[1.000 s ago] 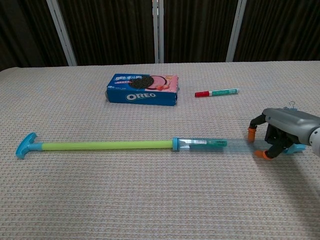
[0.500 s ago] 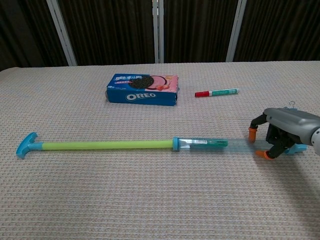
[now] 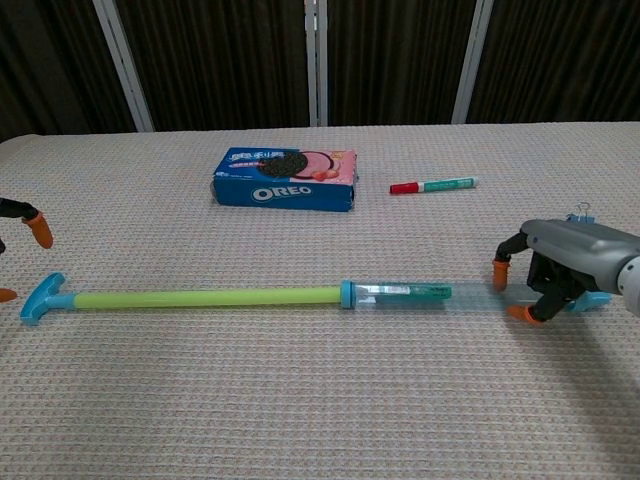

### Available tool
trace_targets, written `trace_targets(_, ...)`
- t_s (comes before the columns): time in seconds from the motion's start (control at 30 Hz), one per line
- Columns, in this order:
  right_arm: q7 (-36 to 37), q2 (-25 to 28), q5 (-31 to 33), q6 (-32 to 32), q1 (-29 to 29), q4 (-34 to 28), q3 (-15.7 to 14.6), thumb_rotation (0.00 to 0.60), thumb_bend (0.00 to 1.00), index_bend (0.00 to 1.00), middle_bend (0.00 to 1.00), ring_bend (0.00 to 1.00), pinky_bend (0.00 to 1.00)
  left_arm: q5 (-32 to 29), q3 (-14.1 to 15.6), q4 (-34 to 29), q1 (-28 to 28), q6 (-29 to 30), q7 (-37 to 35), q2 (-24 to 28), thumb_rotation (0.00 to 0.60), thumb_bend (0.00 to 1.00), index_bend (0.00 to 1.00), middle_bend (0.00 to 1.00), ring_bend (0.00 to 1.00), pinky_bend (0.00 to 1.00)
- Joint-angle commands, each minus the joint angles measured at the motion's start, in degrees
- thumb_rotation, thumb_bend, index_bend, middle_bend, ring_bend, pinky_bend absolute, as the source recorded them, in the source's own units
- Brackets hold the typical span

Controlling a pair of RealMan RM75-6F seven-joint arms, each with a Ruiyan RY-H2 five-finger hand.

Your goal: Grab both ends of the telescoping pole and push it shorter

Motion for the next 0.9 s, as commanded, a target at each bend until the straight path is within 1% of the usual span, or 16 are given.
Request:
trace_targets(0.03, -0.14, -0.06, 0.15, 0.01, 0.03, 0.03, 0.06, 0.600, 0.43, 0.63, 1.00, 1.00, 1.00, -1.82, -0.19, 1.96, -1.47, -2.71, -1.58, -1.93, 0.600, 0.25, 0.37, 0.92, 0.87, 1.00)
trace_targets(0.23, -0.24, -0.19, 0.31, -0.09, 0.12, 0.08, 0.21, 0.600, 0.43, 0.64, 1.00, 1.00, 1.00, -5.22, -0.45, 2.92, -2.69, -6.46, -2.33, -3.24, 0.600, 0.28, 0.42, 0.93, 0.87, 1.00)
trace_targets(0.37, -0.22, -0.24, 0.30, -0.08, 0.11, 0.21, 0.24, 0.600, 0.43, 0.64, 1.00, 1.00, 1.00, -5.64, -0.33, 3.41, -3.06, -7.10, -2.57, -3.92, 0.600, 0.31, 0.44, 0.93, 0.87, 1.00)
trace_targets(0.43, -0.16, -0.21, 0.24, -0.05, 0.12, 0.26, 0.31, 0.600, 0.43, 0.64, 1.00, 1.00, 1.00, -5.89, -0.18, 3.96, -3.30, -7.31, -2.19, -4.43, 0.600, 0.35, 0.45, 0.93, 0.87, 1.00)
trace_targets(0.5, 0.03, -0.12, 0.14, -0.01, 0.07, 0.18, 0.37, 0.600, 0.44, 0.64, 1.00, 1.00, 1.00, -6.19, -0.18, 4.45, -3.48, -7.37, -2.00, -5.01, 0.600, 0.37, 0.46, 0.93, 0.87, 1.00)
trace_targets(0.67, 0.39, 0.64, -0.24, 0.21, -0.15, -0.32, 0.46, 0.600, 0.45, 0.64, 1.00, 1.00, 1.00, -6.89, -0.04, 6.31, -4.12, -7.62, -1.21, -7.14, 0.600, 0.38, 0.46, 0.93, 0.87, 1.00)
trace_targets(0.9, 0.44, 1.25, -0.36, 0.38, -0.24, -0.90, 0.59, 0.600, 0.45, 0.65, 1.00, 1.00, 1.00, -7.34, 0.11, 6.44, -4.48, -7.29, -0.54, -7.92, 0.600, 0.38, 0.46, 0.93, 0.87, 1.00)
